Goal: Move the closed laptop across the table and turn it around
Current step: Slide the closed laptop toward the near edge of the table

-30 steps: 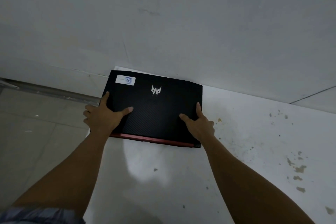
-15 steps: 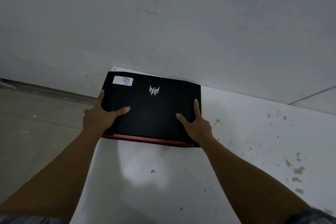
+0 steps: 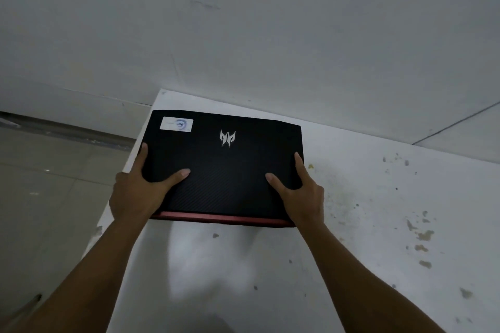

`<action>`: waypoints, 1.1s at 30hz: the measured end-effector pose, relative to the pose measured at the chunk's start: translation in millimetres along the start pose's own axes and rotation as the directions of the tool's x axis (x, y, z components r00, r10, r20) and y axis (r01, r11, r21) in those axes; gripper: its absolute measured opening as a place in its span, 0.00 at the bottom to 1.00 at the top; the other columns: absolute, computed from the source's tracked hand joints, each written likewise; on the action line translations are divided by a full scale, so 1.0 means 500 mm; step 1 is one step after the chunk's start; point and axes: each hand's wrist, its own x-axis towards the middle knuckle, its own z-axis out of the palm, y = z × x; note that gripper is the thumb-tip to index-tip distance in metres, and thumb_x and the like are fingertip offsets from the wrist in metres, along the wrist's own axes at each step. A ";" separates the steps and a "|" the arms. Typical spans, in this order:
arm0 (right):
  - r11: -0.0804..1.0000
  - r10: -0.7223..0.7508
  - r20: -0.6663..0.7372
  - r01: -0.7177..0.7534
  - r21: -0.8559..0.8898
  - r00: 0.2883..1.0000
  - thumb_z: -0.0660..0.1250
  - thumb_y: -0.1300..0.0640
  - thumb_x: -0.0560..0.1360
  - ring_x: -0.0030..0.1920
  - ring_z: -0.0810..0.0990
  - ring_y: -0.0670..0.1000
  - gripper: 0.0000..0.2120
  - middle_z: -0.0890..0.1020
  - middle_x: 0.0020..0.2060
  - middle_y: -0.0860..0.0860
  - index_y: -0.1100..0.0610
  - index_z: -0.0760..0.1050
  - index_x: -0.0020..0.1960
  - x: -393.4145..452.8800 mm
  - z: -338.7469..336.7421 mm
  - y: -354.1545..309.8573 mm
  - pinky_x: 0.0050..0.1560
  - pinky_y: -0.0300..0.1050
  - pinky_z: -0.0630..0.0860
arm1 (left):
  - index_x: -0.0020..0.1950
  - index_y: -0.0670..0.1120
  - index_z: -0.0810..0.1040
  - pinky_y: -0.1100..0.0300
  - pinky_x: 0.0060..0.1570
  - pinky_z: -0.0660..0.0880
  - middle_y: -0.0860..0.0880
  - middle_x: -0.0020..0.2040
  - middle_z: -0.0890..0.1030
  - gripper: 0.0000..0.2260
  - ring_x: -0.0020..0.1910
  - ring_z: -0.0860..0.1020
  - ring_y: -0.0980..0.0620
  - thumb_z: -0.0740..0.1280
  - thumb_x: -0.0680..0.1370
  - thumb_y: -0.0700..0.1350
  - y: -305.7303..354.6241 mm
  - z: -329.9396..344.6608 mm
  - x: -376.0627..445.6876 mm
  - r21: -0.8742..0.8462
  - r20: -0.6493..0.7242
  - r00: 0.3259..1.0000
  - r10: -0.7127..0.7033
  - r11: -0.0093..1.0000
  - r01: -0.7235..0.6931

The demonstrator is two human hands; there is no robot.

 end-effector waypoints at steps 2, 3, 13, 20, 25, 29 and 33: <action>1.000 -0.017 -0.017 0.017 0.017 1.000 0.67 0.20 0.65 0.54 0.80 0.48 0.50 0.81 0.64 0.46 0.35 0.55 0.81 -0.023 -0.028 0.014 0.56 0.45 0.80 | 0.80 0.70 0.51 0.44 0.51 0.74 0.39 0.60 0.73 0.57 0.58 0.76 0.36 0.66 0.55 0.84 0.008 0.001 -0.037 -0.017 -0.026 0.999 0.018 1.000 -0.019; 0.999 -0.029 -0.029 0.030 0.022 0.999 0.67 0.20 0.65 0.52 0.78 0.46 0.50 0.80 0.64 0.46 0.35 0.56 0.81 -0.034 -0.043 0.022 0.55 0.43 0.80 | 0.80 0.70 0.52 0.44 0.52 0.74 0.39 0.60 0.74 0.57 0.59 0.76 0.36 0.66 0.55 0.84 0.013 0.002 -0.055 -0.028 -0.038 0.999 0.030 0.999 -0.031; 0.992 -0.038 -0.139 0.055 0.116 0.990 0.70 0.22 0.65 0.56 0.72 0.39 0.48 0.73 0.61 0.35 0.33 0.57 0.80 -0.156 -0.202 0.137 0.55 0.33 0.74 | 0.81 0.68 0.53 0.43 0.52 0.75 0.41 0.63 0.76 0.56 0.61 0.76 0.39 0.67 0.56 0.83 0.065 0.048 -0.253 -0.028 -0.080 0.990 0.118 0.992 -0.120; 0.985 -0.005 -0.179 0.036 0.166 0.984 0.72 0.23 0.64 0.56 0.72 0.35 0.48 0.72 0.61 0.32 0.34 0.60 0.79 -0.248 -0.307 0.256 0.48 0.16 0.63 | 0.80 0.70 0.54 0.44 0.52 0.75 0.43 0.63 0.76 0.56 0.61 0.76 0.41 0.67 0.55 0.84 0.070 0.134 -0.407 -0.056 -0.076 0.988 0.132 0.989 -0.136; 0.986 -0.001 -0.161 0.028 0.162 0.987 0.72 0.25 0.65 0.58 0.74 0.39 0.47 0.77 0.67 0.39 0.36 0.62 0.80 -0.285 -0.341 0.336 0.56 0.30 0.70 | 0.80 0.69 0.56 0.45 0.51 0.75 0.44 0.63 0.78 0.55 0.60 0.77 0.41 0.66 0.56 0.84 0.051 0.203 -0.466 -0.040 -0.073 0.986 0.151 0.987 -0.154; 0.988 0.004 -0.183 0.025 0.153 0.983 0.72 0.27 0.67 0.59 0.76 0.39 0.44 0.78 0.65 0.39 0.37 0.64 0.79 -0.300 -0.336 0.401 0.53 0.21 0.67 | 0.80 0.68 0.58 0.46 0.50 0.74 0.46 0.63 0.78 0.54 0.59 0.78 0.42 0.65 0.56 0.85 0.027 0.256 -0.480 -0.043 -0.075 0.982 0.176 0.983 -0.179; 0.988 -0.012 -0.213 0.044 0.147 0.977 0.72 0.29 0.70 0.58 0.73 0.37 0.41 0.76 0.63 0.36 0.38 0.65 0.79 -0.309 -0.325 0.447 0.46 0.15 0.63 | 0.80 0.67 0.60 0.44 0.55 0.74 0.48 0.68 0.76 0.53 0.65 0.75 0.44 0.65 0.57 0.84 -0.009 0.294 -0.484 -0.078 -0.064 0.973 0.220 0.971 -0.225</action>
